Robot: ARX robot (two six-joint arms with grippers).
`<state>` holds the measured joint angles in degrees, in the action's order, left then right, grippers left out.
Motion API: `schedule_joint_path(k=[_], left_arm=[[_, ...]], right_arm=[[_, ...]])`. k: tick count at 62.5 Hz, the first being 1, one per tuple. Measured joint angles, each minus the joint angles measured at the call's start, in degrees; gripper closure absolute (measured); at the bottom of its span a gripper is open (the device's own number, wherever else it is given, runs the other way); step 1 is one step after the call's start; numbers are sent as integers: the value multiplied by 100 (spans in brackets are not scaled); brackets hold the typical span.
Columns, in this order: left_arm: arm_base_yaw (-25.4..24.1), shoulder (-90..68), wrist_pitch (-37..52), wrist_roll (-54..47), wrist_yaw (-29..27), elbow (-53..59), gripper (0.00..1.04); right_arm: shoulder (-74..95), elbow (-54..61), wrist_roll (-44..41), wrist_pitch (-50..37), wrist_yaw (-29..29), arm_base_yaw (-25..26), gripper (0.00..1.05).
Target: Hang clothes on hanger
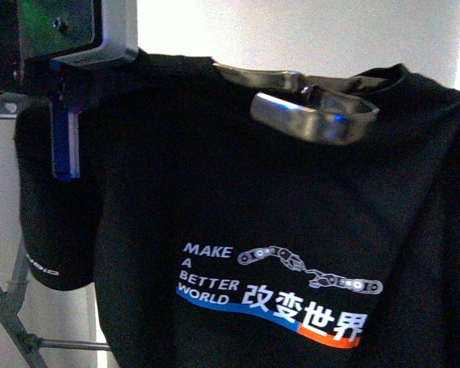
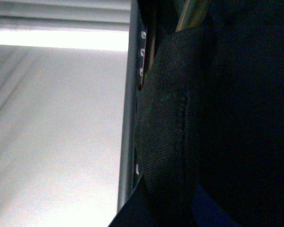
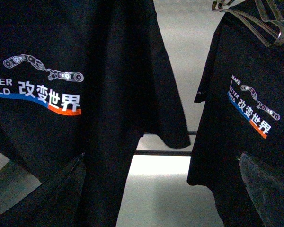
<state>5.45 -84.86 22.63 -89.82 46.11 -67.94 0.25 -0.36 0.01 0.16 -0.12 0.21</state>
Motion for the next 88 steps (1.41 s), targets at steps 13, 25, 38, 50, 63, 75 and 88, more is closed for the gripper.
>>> schedule_joint_path(k=[13,25,38,50,63,75,88], left_arm=[[260,66,-4,48,-7,96,101],[267,66,-13,98,-7,131,101],[264,66,-13,103,-7,131,101],[264,66,-13,103,-31,133,101],[267,66,-13,103,-26,140,101],[238,66,-15,103,-52,142,101],[256,66,-15,103,-46,142,101]], right_arm=[[0,0,0,0,0,0,7],[0,0,0,0,0,0,7],[0,0,0,0,0,0,7],[990,-490,-485,420,-2251,966,7],[2994,-1733,-1635,-844,-4527,2157,7],[4612,-3246,-3676,-1099,-5331,2041,7],[6017,-4854,-6487,-190,-5344,1762,7]])
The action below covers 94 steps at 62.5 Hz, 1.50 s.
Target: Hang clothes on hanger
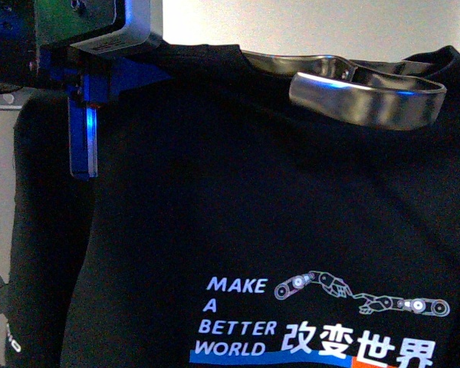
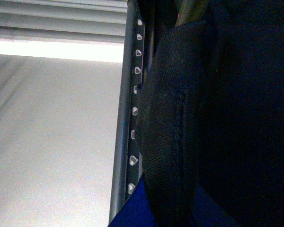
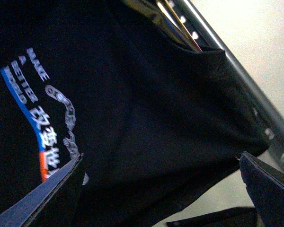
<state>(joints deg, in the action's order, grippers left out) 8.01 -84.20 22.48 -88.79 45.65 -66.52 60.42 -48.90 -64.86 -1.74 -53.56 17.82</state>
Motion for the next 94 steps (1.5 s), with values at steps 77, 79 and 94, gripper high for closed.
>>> schedule_joint_path(k=[77,79,94], left_arm=[[-2,0,0,0,-28,0,101],[-2,0,0,0,-35,0,101],[-7,0,0,0,-46,0,101]], right_arm=[[2927,-3751,-2509,1423,2253,-1569,33],[2940,-3744,-2463,1399,2271,-1578,38],[2879,-3585,-2223,1176,2111,-1543,74]])
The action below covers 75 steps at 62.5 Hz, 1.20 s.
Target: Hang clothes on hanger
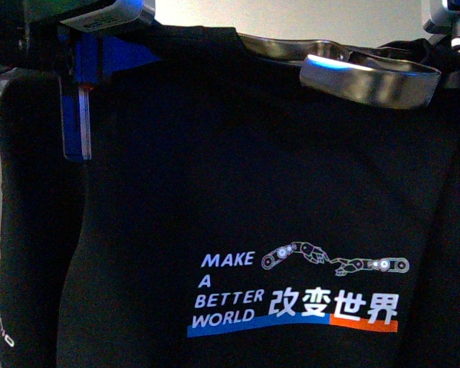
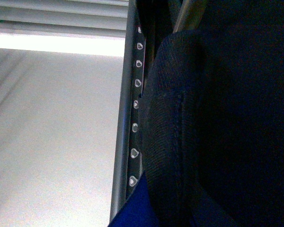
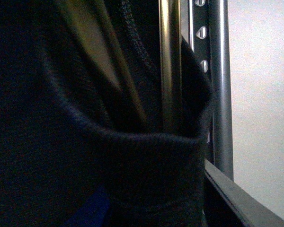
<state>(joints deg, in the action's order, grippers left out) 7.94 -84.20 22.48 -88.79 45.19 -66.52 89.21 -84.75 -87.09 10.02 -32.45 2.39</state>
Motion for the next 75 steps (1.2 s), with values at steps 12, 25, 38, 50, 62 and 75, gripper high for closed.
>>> schedule_joint_path(k=[12,25,38,50,62,75], left_arm=[[11,0,0,52,26,0,101],[20,11,0,59,66,0,72],[20,15,0,61,85,0,46],[37,15,0,63,96,0,21],[35,15,0,61,92,0,7],[24,22,2,59,81,0,6]], right_arm=[[-188,260,271,39,-367,251,97],[-505,756,511,26,-723,505,97],[-664,1152,828,96,-903,682,99],[-684,1453,1176,444,-938,826,99],[-713,1786,2326,1237,-1532,946,100],[-994,1945,3915,1521,-2653,1106,101]])
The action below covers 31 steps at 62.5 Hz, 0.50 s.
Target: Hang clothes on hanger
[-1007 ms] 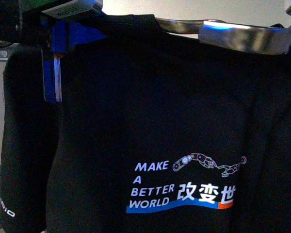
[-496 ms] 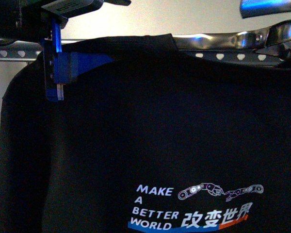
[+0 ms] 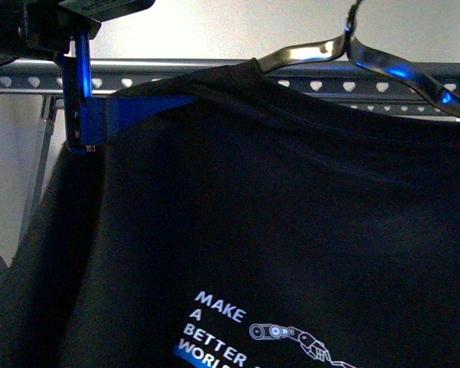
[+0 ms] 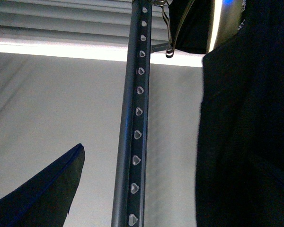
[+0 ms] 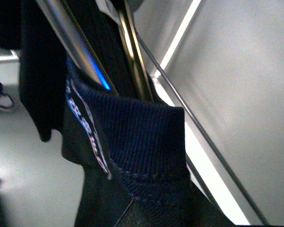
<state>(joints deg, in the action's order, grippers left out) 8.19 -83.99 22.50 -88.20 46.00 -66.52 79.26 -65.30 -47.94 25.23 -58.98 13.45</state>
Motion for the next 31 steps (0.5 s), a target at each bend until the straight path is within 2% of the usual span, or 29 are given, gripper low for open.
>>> schedule_joint_path(k=[6,13,24,31], left_arm=[[-7,7,0,0,0,0,6],[-9,9,0,0,0,0,7],[-9,11,0,0,0,0,7],[-9,11,0,4,0,0,7]], right_arm=[[-125,-20,474,413,-452,133,102],[-186,-35,802,396,-632,216,102],[-332,-24,1725,-592,-704,254,102],[-466,179,2754,-1814,-509,339,102]])
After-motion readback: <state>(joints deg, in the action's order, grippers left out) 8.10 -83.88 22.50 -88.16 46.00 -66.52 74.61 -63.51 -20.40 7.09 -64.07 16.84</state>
